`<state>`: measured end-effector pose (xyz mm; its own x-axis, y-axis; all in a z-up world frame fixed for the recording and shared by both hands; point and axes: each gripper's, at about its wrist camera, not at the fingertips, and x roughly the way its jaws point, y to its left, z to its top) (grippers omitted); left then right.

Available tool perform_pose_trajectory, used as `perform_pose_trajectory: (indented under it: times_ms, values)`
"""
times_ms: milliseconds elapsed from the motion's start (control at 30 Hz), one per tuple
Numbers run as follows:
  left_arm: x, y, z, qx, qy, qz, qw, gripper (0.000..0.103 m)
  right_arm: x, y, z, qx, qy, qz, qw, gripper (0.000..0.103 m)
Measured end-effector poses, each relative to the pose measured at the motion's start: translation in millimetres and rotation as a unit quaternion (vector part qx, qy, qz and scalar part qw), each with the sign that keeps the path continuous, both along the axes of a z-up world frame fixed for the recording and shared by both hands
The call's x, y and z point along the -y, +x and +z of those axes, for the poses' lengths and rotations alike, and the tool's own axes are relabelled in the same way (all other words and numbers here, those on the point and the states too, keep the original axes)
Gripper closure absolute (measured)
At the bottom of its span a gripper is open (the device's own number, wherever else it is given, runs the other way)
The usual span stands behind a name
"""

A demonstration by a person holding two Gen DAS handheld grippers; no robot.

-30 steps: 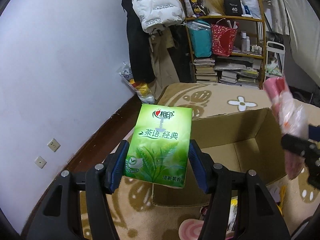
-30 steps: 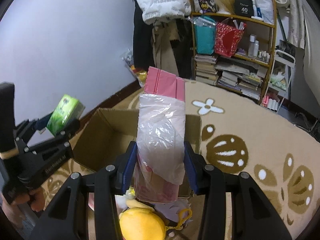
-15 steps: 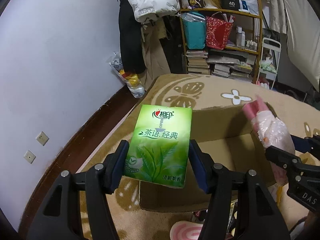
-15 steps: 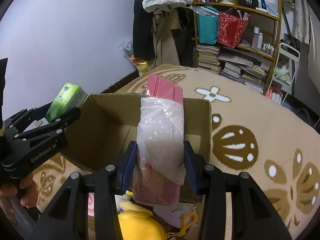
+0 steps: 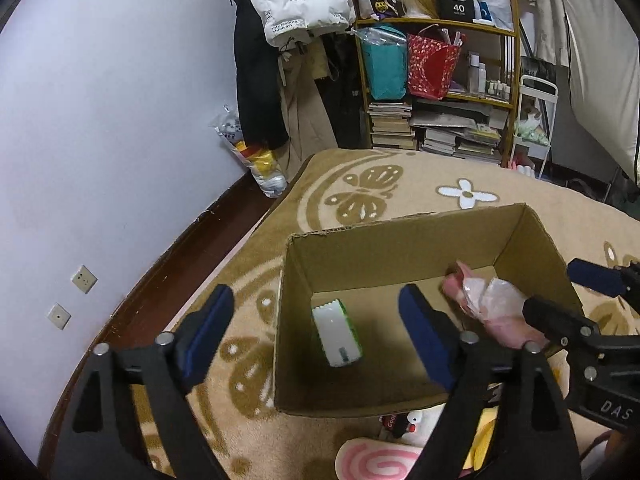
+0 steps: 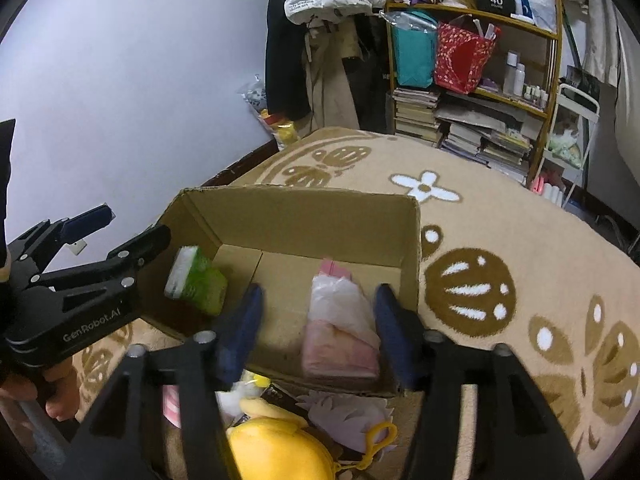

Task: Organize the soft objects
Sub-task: 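Open both tools in the box and move back toward the pile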

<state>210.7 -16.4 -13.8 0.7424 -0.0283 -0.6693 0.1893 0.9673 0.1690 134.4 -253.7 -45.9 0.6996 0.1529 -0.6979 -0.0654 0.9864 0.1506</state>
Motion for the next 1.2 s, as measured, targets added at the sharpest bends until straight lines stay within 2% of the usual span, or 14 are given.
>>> perform_pose_trajectory:
  times_ms: [133,233,467,533,933,1067,1200]
  values:
    - [-3.8,-2.8,5.9,0.011,0.003,0.007,0.9999,0.006,0.1,-3.3,4.8,0.007,0.001,-0.001,1.0,0.019]
    - [-8.3,-3.9,8.5,0.008,-0.002,0.012,0.9999,0.005,0.2,-5.9,7.3,0.011,0.001,-0.003,1.0,0.011]
    - [-22.1,-15.8,14.3,0.005,-0.006,0.022,0.9997,0.004,3.2,-14.8,15.8,0.014,0.012,-0.011,1.0,0.009]
    - [-26.0,-22.0,17.0,0.006,-0.007,0.027,0.9996,0.003,4.8,-20.6,18.9,0.02,0.014,-0.017,1.0,0.0]
    - [-36.7,-60.8,22.4,-0.007,-0.013,0.033,0.9994,0.002,14.0,-52.6,34.4,0.031,0.035,-0.033,0.998,0.0]
    - [-38.3,-71.0,21.9,-0.02,-0.012,0.024,0.9994,0.002,14.7,-62.6,33.3,0.021,0.03,-0.036,0.999,0.0]
    - [-38.4,-78.3,25.6,-0.014,-0.001,0.021,0.9997,0.002,14.6,-73.0,31.8,0.016,0.019,-0.037,0.999,0.0]
